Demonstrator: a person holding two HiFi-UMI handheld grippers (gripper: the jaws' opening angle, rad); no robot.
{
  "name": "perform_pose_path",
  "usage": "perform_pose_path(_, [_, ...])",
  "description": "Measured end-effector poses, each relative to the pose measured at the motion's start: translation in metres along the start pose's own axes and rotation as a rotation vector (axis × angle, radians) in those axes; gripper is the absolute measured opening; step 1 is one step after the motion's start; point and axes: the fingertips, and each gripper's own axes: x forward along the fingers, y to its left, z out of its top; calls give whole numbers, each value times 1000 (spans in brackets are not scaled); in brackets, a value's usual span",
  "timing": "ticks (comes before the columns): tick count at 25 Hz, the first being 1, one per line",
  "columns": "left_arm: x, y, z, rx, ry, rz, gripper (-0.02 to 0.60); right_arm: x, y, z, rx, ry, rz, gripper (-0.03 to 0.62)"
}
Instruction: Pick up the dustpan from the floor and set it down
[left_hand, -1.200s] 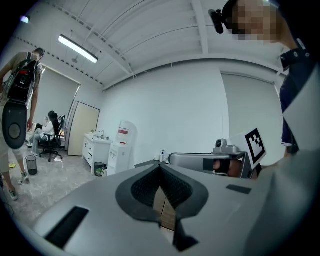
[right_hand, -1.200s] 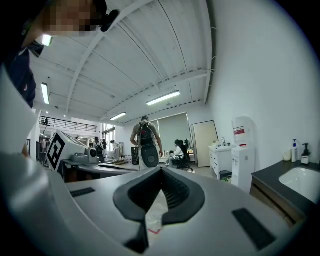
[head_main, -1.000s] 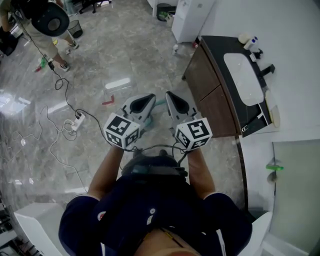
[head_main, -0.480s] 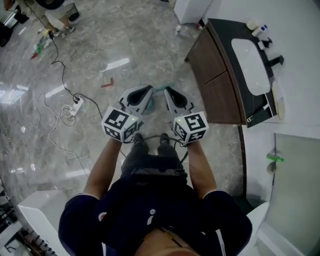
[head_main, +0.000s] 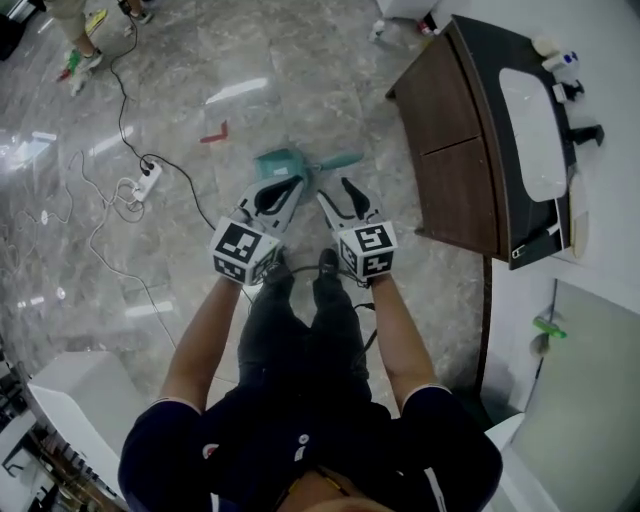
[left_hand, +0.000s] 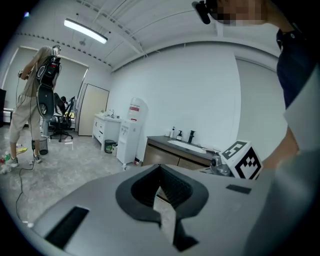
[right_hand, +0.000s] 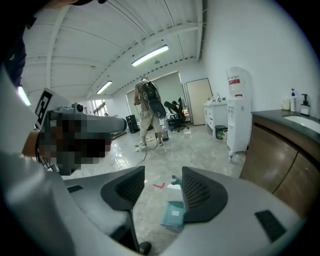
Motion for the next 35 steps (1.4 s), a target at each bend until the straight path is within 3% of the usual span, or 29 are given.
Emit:
perform_pose_path(6, [23, 11, -53, -21, 46, 23, 12, 49, -35, -69, 22, 104, 2, 221])
perform_pose_path(11, [34, 19, -86, -43, 76, 33, 12, 86, -59, -98, 17, 100, -26, 221])
perform_pose_path(28, [54, 36, -140, -100, 105, 57, 12, 127, -64, -87, -101, -108, -18, 214])
perform_pose_path(32, [49, 37, -145, -121, 106, 59, 12, 130, -67, -80, -115, -147, -53, 115])
perform_pose_path(35, [44, 38, -148, -132, 110, 62, 12, 130, -67, -78, -115, -160, -60, 104])
